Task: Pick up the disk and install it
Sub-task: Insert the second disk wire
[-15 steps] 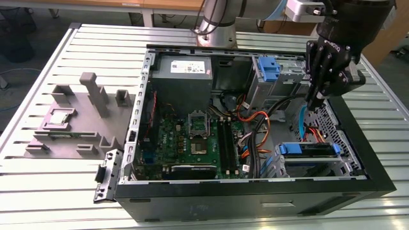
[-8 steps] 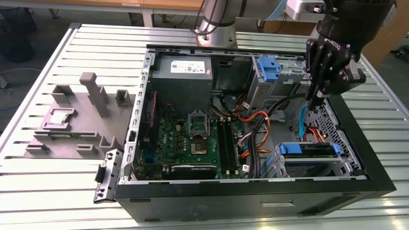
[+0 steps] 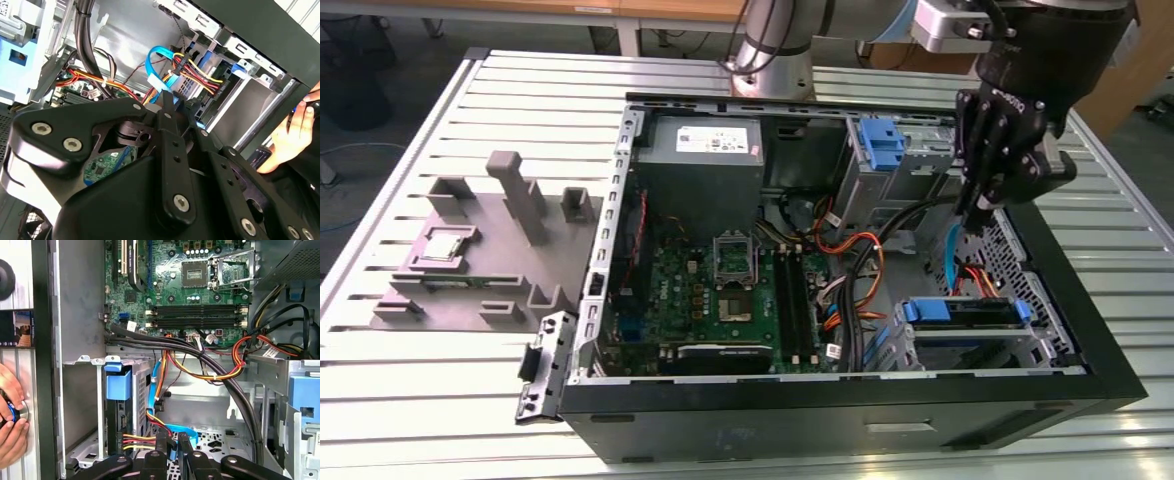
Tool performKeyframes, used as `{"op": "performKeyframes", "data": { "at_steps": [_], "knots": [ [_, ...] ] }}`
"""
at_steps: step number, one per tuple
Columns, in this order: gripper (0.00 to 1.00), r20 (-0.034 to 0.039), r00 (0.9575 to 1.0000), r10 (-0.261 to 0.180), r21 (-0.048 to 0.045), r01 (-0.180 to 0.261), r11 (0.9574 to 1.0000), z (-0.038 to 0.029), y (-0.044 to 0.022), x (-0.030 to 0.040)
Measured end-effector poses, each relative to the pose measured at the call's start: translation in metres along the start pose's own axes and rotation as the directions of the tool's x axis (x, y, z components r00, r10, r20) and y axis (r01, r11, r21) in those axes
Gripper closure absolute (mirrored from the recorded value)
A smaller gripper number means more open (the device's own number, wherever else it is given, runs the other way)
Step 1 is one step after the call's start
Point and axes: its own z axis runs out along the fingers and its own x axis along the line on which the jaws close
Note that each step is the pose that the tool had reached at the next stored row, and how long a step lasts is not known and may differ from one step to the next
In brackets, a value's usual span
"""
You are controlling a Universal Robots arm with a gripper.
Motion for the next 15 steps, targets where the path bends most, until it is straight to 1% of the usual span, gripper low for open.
{"op": "performKeyframes", "data": {
  "at_steps": [2, 3, 6, 7, 12, 13, 15],
  "knots": [
    [0.76, -0.0021, 1.0000, 0.000, 0.0001, 0.000, 1.0000, 0.0026, 0.0001, -0.0005],
    [0.76, -0.0059, 1.0000, 0.000, 0.0004, 0.000, 1.0000, 0.0036, 0.0001, -0.0007],
    [0.76, -0.0230, 0.9997, -0.001, 0.0016, 0.001, 1.0000, 0.0058, 0.0003, -0.0011],
    [0.76, -0.0268, 0.9996, -0.001, 0.0016, 0.001, 1.0000, 0.0066, 0.0004, -0.0012],
    [0.78, -0.0334, 0.9994, 0.000, 0.0017, 0.000, 1.0000, 0.0094, 0.0005, -0.0017],
    [0.85, -0.0353, 0.9994, 0.000, 0.0017, 0.001, 1.0000, 0.0099, 0.0005, -0.0018],
    [0.85, -0.0402, 0.9992, -0.001, 0.0018, 0.001, 1.0000, 0.0106, 0.0005, -0.0020]
  ]
}}
